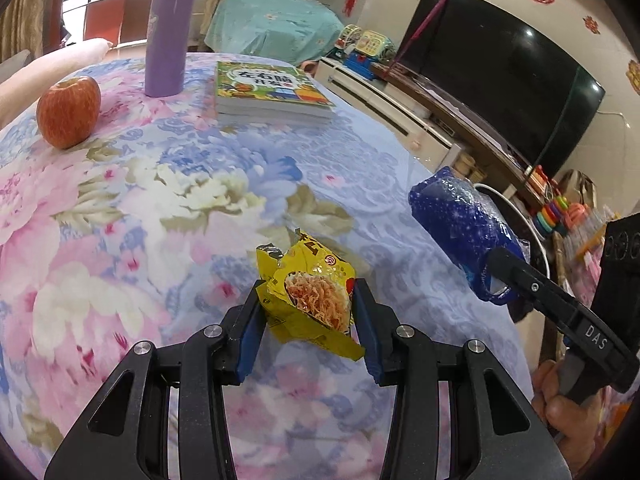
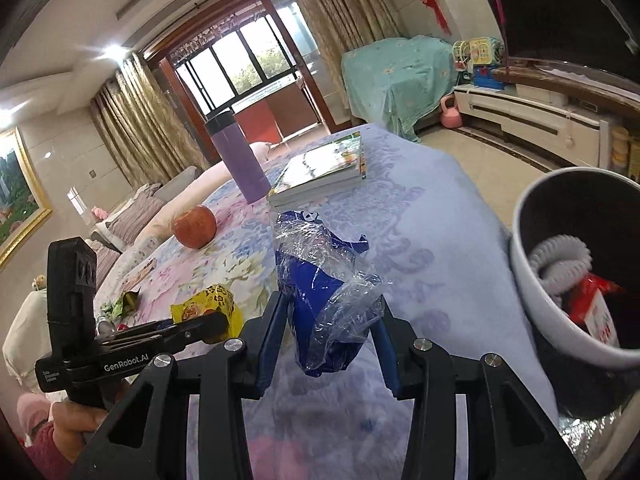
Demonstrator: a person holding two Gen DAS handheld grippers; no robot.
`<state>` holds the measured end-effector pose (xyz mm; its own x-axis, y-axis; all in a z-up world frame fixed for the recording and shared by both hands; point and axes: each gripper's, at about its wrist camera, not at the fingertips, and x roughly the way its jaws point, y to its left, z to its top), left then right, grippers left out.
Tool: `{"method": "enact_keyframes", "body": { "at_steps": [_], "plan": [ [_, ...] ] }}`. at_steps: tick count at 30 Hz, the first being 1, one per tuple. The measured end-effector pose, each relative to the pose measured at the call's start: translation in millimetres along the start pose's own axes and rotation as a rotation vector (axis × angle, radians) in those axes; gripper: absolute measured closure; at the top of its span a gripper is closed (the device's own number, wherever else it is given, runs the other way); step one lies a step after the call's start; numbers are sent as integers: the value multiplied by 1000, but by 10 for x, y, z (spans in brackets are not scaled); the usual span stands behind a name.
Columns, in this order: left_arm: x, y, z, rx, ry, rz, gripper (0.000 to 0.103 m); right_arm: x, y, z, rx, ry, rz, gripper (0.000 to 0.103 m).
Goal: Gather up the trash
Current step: 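Carry the blue plastic bag and yellow snack bag over the bin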
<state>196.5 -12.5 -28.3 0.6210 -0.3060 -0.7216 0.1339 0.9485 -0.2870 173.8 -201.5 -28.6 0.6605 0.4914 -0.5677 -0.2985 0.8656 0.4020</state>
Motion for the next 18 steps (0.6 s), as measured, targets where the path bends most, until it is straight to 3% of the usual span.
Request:
{"method": "enact_keyframes", "body": {
  "at_steps": [18],
  "plan": [
    [-158,-559,-207,101,-6,-46,62,-470,-139,-182,40,-52,-49,60]
  ]
}}
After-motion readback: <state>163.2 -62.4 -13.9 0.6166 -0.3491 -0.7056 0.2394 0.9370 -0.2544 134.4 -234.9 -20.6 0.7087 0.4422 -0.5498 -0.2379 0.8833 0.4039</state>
